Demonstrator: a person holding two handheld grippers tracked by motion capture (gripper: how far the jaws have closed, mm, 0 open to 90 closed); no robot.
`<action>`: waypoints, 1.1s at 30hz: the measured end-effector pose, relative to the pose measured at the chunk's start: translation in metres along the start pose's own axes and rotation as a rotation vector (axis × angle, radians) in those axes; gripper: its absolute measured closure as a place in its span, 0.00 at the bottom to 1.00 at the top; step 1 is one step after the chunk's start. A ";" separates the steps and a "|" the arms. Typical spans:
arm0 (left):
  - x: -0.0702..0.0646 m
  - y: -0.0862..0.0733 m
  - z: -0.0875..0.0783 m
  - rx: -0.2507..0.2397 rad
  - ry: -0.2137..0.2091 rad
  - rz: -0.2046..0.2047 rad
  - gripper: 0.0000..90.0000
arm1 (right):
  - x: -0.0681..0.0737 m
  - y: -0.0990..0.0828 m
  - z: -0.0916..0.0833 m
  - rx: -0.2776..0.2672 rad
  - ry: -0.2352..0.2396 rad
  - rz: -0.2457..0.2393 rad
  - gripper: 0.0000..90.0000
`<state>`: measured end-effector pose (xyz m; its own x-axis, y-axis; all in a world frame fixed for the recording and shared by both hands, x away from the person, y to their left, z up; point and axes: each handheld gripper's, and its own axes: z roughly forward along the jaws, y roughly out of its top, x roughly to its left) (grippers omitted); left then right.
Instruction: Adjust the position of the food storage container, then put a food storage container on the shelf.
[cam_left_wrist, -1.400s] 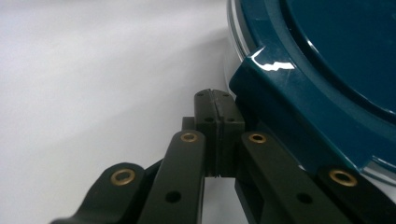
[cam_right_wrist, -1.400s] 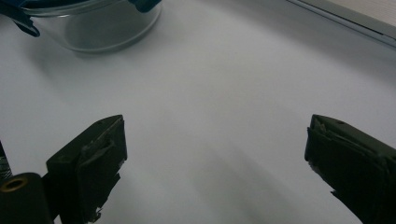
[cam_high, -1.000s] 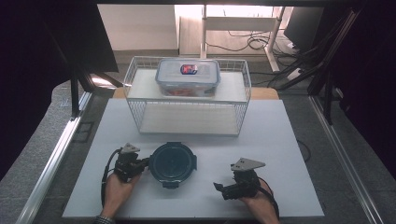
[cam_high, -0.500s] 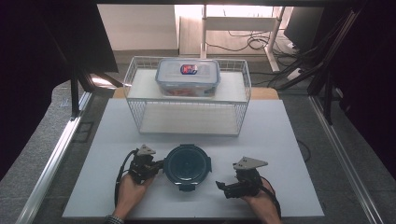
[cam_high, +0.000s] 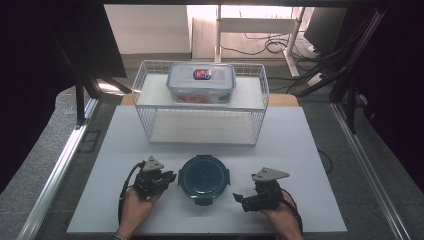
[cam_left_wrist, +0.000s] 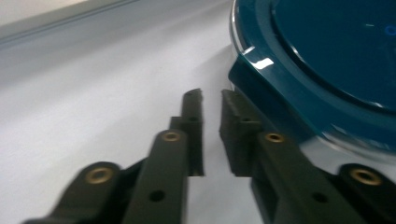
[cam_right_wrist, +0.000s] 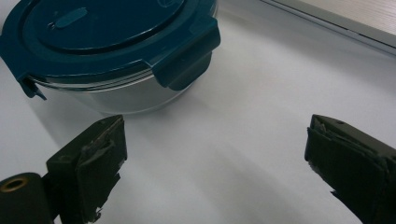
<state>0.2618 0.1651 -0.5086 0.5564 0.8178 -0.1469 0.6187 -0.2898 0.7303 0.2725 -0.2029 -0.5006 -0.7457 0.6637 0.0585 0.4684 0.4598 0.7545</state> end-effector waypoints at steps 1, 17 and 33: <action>-0.001 -0.003 -0.004 -0.006 0.003 0.005 0.78 | 0.000 0.000 0.000 0.000 -0.001 0.001 0.06; -0.005 -0.044 -0.031 -0.003 -0.043 0.019 0.09 | 0.004 0.000 0.000 0.000 0.011 -0.018 0.06; 0.002 -0.046 -0.027 -0.079 -0.045 0.041 0.05 | 0.000 0.000 0.000 -0.023 0.041 -0.008 0.02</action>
<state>0.2194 0.1938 -0.5245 0.6057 0.7825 -0.1439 0.5500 -0.2811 0.7864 0.2723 -0.2025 -0.5007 -0.7681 0.6354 0.0787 0.4519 0.4509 0.7697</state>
